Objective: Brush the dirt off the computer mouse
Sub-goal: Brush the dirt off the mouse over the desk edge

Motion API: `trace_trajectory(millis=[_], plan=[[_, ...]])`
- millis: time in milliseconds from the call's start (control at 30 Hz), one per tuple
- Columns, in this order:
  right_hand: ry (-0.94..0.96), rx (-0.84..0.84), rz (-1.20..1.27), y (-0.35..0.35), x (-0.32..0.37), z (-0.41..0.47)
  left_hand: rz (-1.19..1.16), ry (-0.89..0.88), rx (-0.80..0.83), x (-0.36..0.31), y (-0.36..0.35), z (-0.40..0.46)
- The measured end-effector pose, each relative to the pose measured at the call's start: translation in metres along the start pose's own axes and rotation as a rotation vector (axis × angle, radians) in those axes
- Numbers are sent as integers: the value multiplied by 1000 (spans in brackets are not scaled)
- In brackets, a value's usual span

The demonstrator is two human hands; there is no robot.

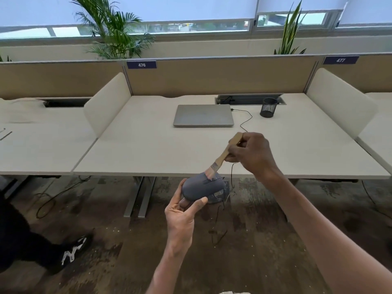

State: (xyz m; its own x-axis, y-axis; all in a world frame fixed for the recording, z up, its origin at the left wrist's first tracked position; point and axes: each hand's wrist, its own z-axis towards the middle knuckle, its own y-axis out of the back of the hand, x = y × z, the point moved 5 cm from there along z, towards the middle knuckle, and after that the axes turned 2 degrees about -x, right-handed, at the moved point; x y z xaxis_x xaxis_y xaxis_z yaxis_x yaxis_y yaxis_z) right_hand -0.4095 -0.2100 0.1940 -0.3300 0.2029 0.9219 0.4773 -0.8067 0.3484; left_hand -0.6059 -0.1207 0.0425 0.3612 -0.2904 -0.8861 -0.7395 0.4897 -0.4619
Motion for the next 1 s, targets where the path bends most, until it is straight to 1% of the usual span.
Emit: trace_trajectory(millis=[67,133,167,233,300,400,467,567,633,667,733,800,833,900,967,1000], plan=[[14,-60,-81,8,-8,0,-13,7,-10,1,2,-1],[106,-130,-182,19,-9,0,-31,17,-21,2,3,0],[152,-128,-170,22,-8,-1,-37,19,-27,2,3,0],[223,-30,-89,18,-6,-7,-52,21,-38,2,3,2],[270,78,-69,14,-9,-20,-65,24,-46,3,3,4],[272,207,-77,21,-15,-33,-74,25,-71,2,6,5],[284,239,-51,25,-12,-35,-79,23,-85,1,9,6],[346,96,-21,25,-1,-32,-72,24,-78,1,5,7],[383,38,-73,23,2,-37,-73,26,-71,2,0,6],[391,38,-116,21,0,-42,-77,24,-72,2,-1,6],[377,87,-154,17,-6,-54,-83,17,-79,1,-1,7],[358,141,-107,11,-7,-62,-82,13,-88,0,0,8],[365,127,-85,9,-4,-62,-77,12,-93,0,0,8],[408,36,-88,7,5,-59,-68,8,-98,0,-1,7],[471,-42,-166,5,14,-61,-55,-4,-90,0,-4,6],[497,-44,-217,2,17,-64,-54,-3,-83,0,-6,6]])
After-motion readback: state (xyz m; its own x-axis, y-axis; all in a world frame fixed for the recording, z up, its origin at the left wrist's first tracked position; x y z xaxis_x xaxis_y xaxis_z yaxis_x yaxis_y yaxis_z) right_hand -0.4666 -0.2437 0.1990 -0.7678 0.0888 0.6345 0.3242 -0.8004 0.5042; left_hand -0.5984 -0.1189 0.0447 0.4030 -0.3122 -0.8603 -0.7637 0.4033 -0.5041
